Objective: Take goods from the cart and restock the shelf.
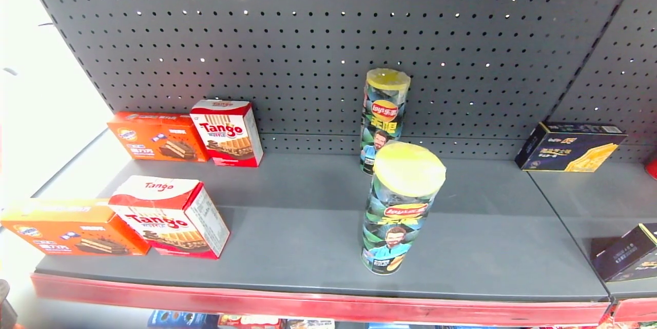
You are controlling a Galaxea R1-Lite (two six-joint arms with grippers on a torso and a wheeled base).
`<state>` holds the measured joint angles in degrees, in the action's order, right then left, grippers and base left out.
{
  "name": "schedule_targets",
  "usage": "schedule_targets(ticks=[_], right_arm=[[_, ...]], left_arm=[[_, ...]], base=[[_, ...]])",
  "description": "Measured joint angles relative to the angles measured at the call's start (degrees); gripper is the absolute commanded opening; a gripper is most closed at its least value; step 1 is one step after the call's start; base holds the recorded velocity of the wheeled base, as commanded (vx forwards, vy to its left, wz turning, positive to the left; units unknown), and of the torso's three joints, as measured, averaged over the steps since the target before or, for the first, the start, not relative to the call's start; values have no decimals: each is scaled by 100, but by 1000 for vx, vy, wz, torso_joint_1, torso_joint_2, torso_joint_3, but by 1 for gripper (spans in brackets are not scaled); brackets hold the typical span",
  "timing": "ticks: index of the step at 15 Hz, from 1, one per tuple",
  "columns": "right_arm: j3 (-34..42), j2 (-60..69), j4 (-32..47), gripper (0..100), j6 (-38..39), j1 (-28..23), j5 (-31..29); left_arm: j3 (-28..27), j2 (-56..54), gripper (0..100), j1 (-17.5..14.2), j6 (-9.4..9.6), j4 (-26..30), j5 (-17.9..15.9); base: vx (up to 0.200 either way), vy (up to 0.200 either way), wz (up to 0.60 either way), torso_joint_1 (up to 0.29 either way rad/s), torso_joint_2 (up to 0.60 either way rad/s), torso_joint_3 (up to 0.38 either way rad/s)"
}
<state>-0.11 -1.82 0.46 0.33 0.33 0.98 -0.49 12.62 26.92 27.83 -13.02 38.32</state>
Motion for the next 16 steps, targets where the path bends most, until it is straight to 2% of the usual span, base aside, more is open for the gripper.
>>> schedule_targets(ticks=[2,4,5,6,7,8,12,13,15,16], right_arm=[[1,89,0,100,2,-26,-2],[1,127,-2,100,0,-33,-2],[1,135,-2,100,0,-33,0],[1,140,-2,100,0,-33,-2],[1,144,-2,100,0,-33,0],[1,149,-2,100,-1,-33,0],[1,151,-2,100,0,-33,-2],[1,151,-2,100,0,-33,0],[1,151,-2,100,0,-33,-2],[1,151,-2,100,2,-33,0]], left_arm=[[28,-5,100,-545,-646,711,-13],[11,-6,100,-1111,-1382,1009,-126],[7,-5,100,-1168,-1688,1064,-262],[-4,-5,100,-1047,-1990,1113,-525],[-11,11,100,-939,-2135,1154,-684],[-17,69,100,-890,-2170,1180,-703],[-26,290,100,-923,-2196,1207,-767],[-22,306,100,-1140,-2222,1198,-1095],[-13,306,100,-1901,-2305,1234,-2915],[-4,271,100,-2400,-2330,1309,-3869]], base=[[0,0,0,0,0,0],[0,0,0,0,0,0],[0,0,0,0,0,0],[0,0,0,0,0,0],[0,0,0,0,0,0],[0,0,0,0,0,0],[0,0,0,0,0,0],[0,0,0,0,0,0],[0,0,0,0,0,0],[0,0,0,0,0,0]])
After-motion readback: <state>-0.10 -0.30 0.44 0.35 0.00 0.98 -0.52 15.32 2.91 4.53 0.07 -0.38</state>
